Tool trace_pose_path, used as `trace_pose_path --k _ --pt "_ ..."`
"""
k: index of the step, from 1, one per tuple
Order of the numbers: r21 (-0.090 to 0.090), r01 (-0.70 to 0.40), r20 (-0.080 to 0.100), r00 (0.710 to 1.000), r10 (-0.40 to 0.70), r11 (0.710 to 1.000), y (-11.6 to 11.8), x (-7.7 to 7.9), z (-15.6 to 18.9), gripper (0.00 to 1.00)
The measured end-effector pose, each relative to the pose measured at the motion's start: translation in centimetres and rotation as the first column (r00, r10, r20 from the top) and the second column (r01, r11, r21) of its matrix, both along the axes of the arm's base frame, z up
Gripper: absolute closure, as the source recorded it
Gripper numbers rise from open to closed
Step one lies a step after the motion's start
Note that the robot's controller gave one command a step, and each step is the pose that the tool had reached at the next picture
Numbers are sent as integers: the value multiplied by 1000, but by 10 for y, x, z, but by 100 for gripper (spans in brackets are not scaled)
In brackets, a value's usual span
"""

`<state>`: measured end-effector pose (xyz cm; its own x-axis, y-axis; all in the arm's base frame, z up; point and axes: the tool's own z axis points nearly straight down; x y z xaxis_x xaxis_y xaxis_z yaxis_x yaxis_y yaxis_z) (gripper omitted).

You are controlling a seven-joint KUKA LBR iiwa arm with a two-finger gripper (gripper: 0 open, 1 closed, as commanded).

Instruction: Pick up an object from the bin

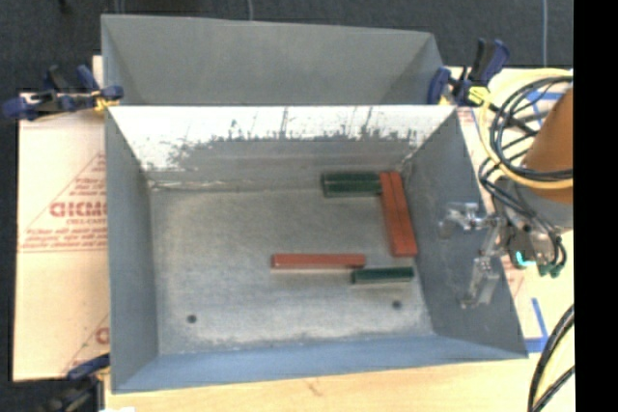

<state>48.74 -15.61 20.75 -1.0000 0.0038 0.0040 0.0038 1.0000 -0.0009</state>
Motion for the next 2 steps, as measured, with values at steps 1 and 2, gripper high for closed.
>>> trace_pose_path --k 1,2 --pt "-2 -3 7 1000 3 1000 1 2 4 0" --pt "-4 -20 14 1000 20 1000 30 19 -50 0"
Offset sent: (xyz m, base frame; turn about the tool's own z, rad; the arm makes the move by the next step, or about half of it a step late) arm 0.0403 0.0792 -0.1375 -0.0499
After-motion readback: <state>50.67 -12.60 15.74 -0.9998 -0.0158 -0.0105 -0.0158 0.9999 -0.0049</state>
